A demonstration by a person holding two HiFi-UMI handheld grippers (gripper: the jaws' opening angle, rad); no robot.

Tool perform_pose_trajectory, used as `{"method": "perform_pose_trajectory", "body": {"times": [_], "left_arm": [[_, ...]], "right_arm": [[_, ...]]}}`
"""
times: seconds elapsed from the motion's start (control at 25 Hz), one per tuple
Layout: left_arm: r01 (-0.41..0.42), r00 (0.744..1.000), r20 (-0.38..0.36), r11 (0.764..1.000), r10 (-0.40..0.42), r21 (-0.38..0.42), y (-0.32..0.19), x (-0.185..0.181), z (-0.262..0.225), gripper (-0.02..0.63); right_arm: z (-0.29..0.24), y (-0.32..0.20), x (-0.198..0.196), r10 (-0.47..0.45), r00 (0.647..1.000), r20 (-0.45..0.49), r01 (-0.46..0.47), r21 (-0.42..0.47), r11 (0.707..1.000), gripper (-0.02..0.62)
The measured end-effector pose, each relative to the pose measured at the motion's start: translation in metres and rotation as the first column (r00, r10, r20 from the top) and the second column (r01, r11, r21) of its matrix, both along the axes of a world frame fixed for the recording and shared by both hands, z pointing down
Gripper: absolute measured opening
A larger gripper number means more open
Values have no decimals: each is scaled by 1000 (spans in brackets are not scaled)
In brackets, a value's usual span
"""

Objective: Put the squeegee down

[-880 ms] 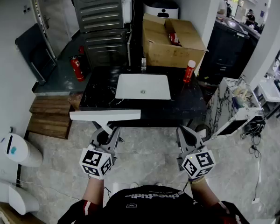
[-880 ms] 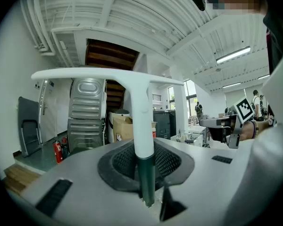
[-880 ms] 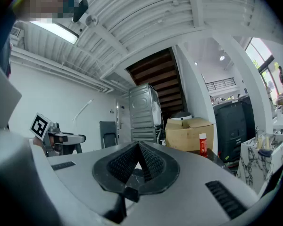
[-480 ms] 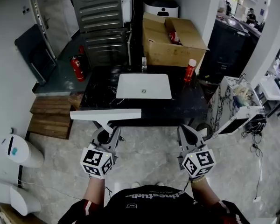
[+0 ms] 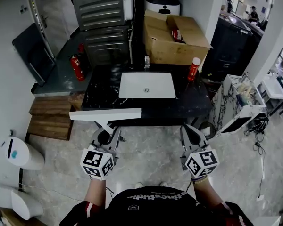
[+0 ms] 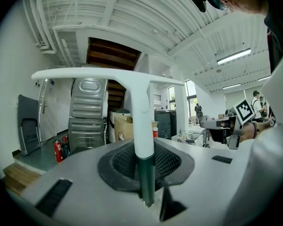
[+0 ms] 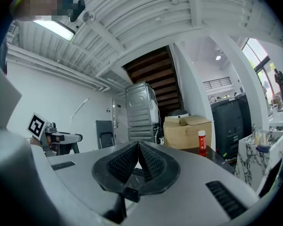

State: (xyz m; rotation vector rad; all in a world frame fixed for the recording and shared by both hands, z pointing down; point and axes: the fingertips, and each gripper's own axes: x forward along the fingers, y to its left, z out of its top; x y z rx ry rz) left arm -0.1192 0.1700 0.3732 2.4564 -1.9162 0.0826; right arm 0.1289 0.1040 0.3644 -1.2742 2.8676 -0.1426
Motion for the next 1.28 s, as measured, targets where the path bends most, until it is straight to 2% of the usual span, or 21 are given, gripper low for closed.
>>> {"method": "perform_pose_trajectory", "body": {"times": [0.36,0.56,0.72,0.92,1.12,1.28], "left_arm": [[-20,1000,-20,1000,20,-1,-9,-41,15,86],[-43,998,-36,999,41,-33,-42,-46,34,86],[-42,999,-28,998,40,-39,-94,-48,44,86],[-34,999,-15,998,33,-55,-184,-51,47,86],[-45,999,-1,997,45,-60,-284,-39,35,86],[-41,999,-12,997,40,-70,-340,-31,31,86]], "right_arm": [[8,2,-37,26,999,-22,-26,0,1000,40],[25,-27,-39,42,998,-42,-43,-32,999,40],[32,-80,-42,35,999,-34,-36,-23,999,40],[36,-179,-53,14,1000,-22,-14,-10,1000,40],[23,-283,-55,-15,1000,-14,15,-1,1000,40],[15,-341,-56,-51,999,-11,51,8,999,40]]}}
